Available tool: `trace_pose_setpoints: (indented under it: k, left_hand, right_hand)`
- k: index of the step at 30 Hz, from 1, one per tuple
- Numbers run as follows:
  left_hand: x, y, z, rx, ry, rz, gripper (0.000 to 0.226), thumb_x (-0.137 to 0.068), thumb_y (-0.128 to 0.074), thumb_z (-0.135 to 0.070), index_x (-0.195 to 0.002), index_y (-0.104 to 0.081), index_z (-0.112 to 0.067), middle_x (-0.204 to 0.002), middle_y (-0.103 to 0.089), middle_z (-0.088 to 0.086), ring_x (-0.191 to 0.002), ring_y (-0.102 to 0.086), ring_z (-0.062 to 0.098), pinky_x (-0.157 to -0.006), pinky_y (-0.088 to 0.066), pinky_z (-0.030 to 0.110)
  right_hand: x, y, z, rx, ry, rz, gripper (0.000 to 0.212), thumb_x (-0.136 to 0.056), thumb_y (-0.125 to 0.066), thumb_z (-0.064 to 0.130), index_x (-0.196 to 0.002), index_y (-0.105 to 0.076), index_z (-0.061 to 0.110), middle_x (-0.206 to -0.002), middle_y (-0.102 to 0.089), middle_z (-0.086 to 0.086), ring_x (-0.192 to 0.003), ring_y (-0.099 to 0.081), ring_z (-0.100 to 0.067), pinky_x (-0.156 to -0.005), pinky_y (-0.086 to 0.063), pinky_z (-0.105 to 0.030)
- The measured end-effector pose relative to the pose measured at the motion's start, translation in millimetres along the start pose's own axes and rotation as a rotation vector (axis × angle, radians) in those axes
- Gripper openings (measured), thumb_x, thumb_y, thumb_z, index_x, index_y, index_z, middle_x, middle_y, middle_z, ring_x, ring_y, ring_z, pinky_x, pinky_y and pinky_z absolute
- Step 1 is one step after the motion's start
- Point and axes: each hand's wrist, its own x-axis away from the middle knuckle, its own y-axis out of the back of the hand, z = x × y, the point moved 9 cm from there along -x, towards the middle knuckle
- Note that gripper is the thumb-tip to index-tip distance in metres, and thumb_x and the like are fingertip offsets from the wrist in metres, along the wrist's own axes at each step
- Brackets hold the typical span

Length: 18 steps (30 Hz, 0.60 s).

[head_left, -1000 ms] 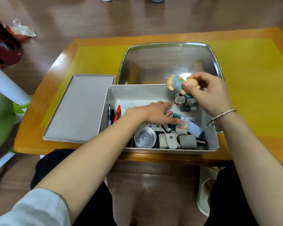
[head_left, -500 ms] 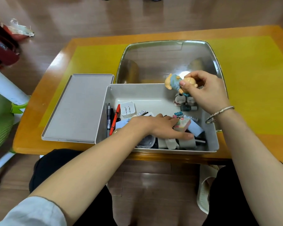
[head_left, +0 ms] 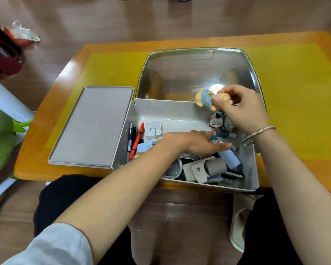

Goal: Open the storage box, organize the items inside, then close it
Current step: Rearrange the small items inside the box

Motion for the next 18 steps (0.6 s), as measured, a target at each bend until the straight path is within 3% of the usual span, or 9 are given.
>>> trace_pose_setpoints:
  k: [3, 5, 7, 11, 14, 16, 18]
  left_hand:
    - [-1, -1, -4, -0.006, -0.045, 0.002, 0.093, -0.074, -0.026, -0.088, -0.138, -0.04, -0.023, -0.143, -0.041, 0.002, -0.118, -0.044, 0.021, -0.092, -0.037, 0.037]
    - [3, -1, -8, 0.018, -0.083, 0.005, 0.085, -0.081, -0.026, -0.081, -0.138, -0.043, -0.021, -0.141, -0.043, 0.002, -0.122, -0.044, 0.021, -0.093, -0.036, 0.034]
    - [9, 6, -9, 0.044, -0.112, -0.039, 0.069, -0.089, -0.028, -0.071, -0.126, -0.054, -0.018, -0.128, -0.051, 0.004, -0.117, -0.049, 0.022, -0.094, -0.039, 0.034]
    - [30, 48, 6, -0.012, -0.099, -0.333, 0.039, -0.095, -0.047, -0.047, -0.106, -0.064, -0.014, -0.111, -0.059, 0.005, -0.099, -0.055, 0.019, -0.082, -0.042, 0.03]
    - [54, 86, 30, -0.022, -0.062, -0.59, 0.024, -0.092, -0.058, -0.035, -0.097, -0.061, -0.013, -0.099, -0.064, 0.003, -0.091, -0.059, 0.02, -0.076, -0.045, 0.031]
    - [72, 106, 39, 0.144, -0.116, -0.745, 0.03, -0.087, -0.065, -0.034, -0.107, -0.056, -0.014, -0.103, -0.06, -0.002, -0.089, -0.058, 0.015, -0.072, -0.045, 0.024]
    - [81, 115, 37, 0.238, -0.201, -0.777, 0.052, -0.083, -0.07, -0.034, -0.126, -0.048, -0.016, -0.114, -0.053, -0.006, -0.095, -0.054, 0.007, -0.07, -0.04, 0.009]
  right_hand:
    - [0, 0, -1, 0.01, -0.007, 0.003, 0.013, -0.08, -0.068, 0.04, -0.086, -0.063, 0.029, -0.079, -0.064, 0.008, -0.068, -0.057, 0.0, -0.057, -0.043, -0.004]
    - [1, -1, -2, 0.034, -0.008, 0.014, 0.014, -0.081, -0.068, 0.039, -0.088, -0.064, 0.028, -0.078, -0.064, 0.007, -0.068, -0.057, 0.001, -0.056, -0.041, -0.001]
    - [1, -3, -2, 0.083, -0.007, 0.031, 0.017, -0.081, -0.067, 0.039, -0.092, -0.065, 0.026, -0.079, -0.063, 0.006, -0.068, -0.056, 0.002, -0.055, -0.038, 0.0]
    - [0, -2, -4, 0.09, -0.005, 0.052, 0.02, -0.081, -0.068, 0.037, -0.097, -0.066, 0.024, -0.083, -0.064, 0.005, -0.073, -0.058, -0.003, -0.062, -0.042, -0.011]
    - [1, -3, 1, 0.032, 0.021, 0.097, 0.021, -0.08, -0.071, 0.033, -0.098, -0.066, 0.024, -0.089, -0.065, 0.005, -0.079, -0.059, -0.009, -0.069, -0.046, -0.02]
    - [4, -8, 7, 0.023, 0.046, 0.154, 0.023, -0.078, -0.073, 0.03, -0.099, -0.065, 0.026, -0.092, -0.064, 0.007, -0.079, -0.059, -0.01, -0.07, -0.048, -0.022]
    - [8, -18, 11, 0.031, 0.052, 0.22, 0.028, -0.075, -0.077, 0.027, -0.099, -0.064, 0.025, -0.095, -0.065, 0.006, -0.083, -0.061, -0.013, -0.072, -0.052, -0.027]
